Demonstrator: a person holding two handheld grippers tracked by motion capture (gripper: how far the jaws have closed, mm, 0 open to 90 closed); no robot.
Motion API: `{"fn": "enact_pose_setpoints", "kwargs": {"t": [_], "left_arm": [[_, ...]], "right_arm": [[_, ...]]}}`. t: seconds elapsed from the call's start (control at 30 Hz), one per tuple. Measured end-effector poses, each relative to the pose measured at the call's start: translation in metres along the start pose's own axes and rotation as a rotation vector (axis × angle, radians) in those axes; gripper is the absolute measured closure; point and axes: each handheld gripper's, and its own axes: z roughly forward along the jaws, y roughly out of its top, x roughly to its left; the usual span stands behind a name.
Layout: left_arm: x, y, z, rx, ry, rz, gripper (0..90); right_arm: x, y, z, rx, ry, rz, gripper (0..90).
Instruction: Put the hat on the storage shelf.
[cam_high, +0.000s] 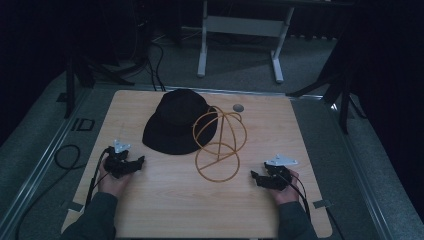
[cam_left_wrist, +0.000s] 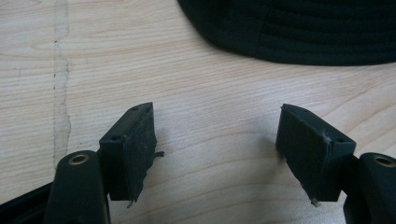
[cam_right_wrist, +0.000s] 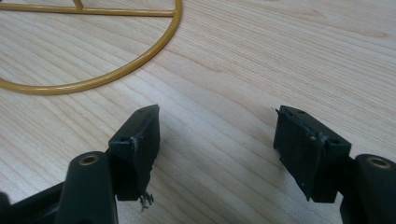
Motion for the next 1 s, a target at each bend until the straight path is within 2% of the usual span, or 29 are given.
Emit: {"fn": "enact_pose_setpoints", "kwargs": {"t": [0.17, 0.37, 0.53, 0.57, 0.6, 0.63, 0.77, 0.93, 1.0], "left_arm": [[-0.001, 0.000, 0.000, -0.001, 0.008, -0.008, 28.7], [0.003, 0.000, -0.003, 0.007, -0.006, 0.004, 31.7], [0.006, 0.001, -0.006, 0.025, -0.007, 0.001, 43.7], [0.007, 0.003, -0.009, 0.049, 0.014, -0.007, 48.4], [0.007, 0.003, -0.009, 0.049, 0.014, -0.007, 50.8], [0.006, 0.005, -0.011, 0.074, 0.053, -0.005, 53.1], [0.005, 0.013, -0.020, 0.084, 0.072, 0.010, 56.4], [0.007, 0.022, -0.027, 0.085, 0.061, 0.005, 56.6], [0.008, 0.029, -0.031, 0.088, 0.052, 0.014, 56.6]], "right_arm": [[0.000, 0.000, 0.000, 0.002, 0.001, -0.001, 30.7], [0.000, 0.000, 0.000, 0.001, 0.002, -0.002, 30.4], [0.000, 0.000, 0.000, 0.001, 0.002, -0.002, 30.4], [0.000, 0.000, 0.000, 0.001, 0.002, -0.002, 30.2], [0.000, 0.000, 0.000, 0.001, 0.002, -0.002, 30.2], [0.000, 0.000, 0.000, 0.002, 0.003, -0.003, 30.0], [0.000, 0.000, 0.000, 0.001, 0.003, -0.004, 29.9], [0.000, 0.000, 0.000, 0.002, 0.005, -0.005, 29.5], [0.000, 0.000, 0.000, 0.002, 0.006, -0.005, 29.4]]}}
